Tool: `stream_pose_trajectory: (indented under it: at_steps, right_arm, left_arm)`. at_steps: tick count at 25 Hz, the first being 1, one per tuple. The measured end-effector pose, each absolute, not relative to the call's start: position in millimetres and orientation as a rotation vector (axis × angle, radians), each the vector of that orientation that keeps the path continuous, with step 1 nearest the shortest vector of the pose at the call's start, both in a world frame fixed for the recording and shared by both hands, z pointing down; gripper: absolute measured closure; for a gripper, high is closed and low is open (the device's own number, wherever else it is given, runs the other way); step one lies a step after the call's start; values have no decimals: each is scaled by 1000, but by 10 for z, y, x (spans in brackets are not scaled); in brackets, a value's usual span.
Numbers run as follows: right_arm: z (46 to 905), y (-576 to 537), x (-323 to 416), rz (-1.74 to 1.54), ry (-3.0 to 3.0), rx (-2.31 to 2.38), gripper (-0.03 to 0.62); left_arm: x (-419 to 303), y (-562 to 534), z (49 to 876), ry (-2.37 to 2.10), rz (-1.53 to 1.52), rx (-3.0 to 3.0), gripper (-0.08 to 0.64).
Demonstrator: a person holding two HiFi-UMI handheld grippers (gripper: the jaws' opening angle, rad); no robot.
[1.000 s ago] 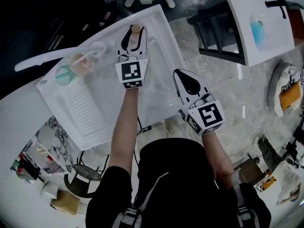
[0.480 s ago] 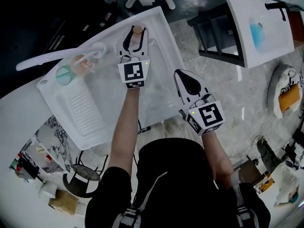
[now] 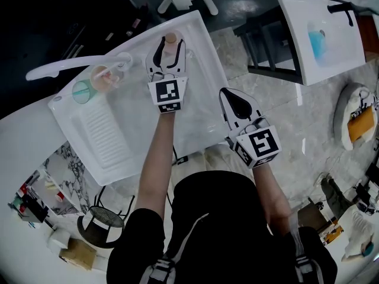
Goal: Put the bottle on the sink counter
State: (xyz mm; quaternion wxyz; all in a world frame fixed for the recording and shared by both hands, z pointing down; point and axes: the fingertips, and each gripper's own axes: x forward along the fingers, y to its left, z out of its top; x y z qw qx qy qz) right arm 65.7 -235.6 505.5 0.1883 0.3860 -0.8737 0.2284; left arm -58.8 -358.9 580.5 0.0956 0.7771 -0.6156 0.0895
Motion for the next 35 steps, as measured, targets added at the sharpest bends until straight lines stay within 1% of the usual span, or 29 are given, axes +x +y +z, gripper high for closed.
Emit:
stream_pose_trajectory:
  at_steps: [10,21,35]
  right_arm:
    - [4843,-2176,747,597,-2512,1040,588]
    - [4629,-1912,740,546,-2595,948,588]
    - [4447,-1769,748,527,-2656,918,588]
  left_arm:
    - [-543,-3218,5563,-1869,287,2268,378]
    - [-515,-2648,5174,-1924,230,2214,378]
    - [-463,-1952,4912,-1936,246,2164,379]
